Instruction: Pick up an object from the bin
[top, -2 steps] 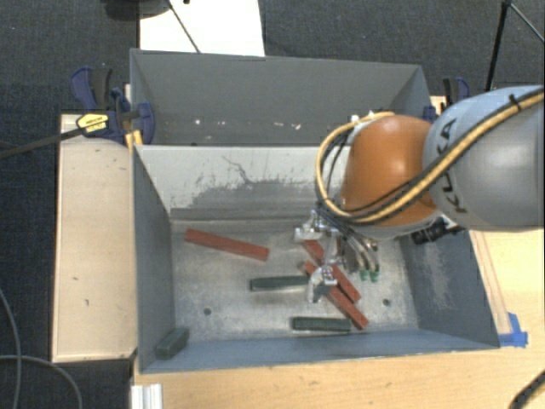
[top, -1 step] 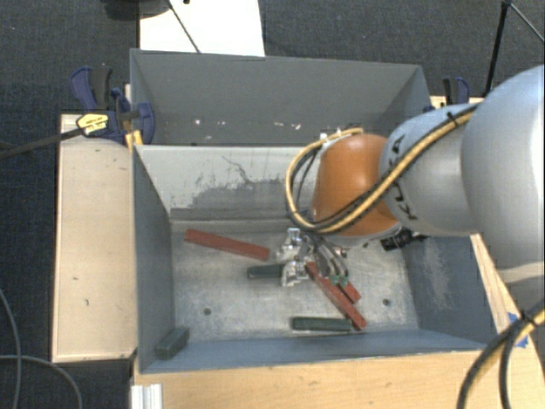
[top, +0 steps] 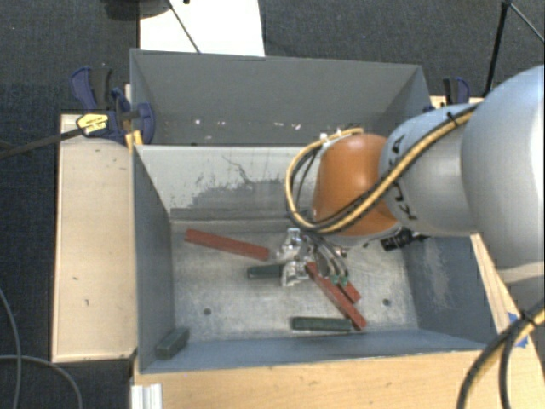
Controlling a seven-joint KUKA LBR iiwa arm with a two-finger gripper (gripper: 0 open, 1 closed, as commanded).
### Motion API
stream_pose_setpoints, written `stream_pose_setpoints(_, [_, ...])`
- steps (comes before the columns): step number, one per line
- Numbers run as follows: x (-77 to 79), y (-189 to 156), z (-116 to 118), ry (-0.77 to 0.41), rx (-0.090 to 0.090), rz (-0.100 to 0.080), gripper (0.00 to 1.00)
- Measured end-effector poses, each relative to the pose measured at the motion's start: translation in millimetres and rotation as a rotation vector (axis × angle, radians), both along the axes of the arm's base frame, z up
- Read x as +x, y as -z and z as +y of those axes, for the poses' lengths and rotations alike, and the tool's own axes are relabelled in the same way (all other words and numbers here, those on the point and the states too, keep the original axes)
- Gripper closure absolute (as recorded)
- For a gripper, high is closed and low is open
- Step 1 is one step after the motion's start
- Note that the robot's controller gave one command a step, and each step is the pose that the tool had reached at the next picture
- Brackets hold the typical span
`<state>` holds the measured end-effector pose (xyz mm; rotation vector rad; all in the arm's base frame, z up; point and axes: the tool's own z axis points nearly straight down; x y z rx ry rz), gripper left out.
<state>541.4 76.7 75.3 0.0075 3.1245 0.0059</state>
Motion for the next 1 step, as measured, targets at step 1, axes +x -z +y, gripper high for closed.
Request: stream_pose_setpoints(1, [23.6,-139.5,-15.7,-0.024,-0.004,0.014,1.00])
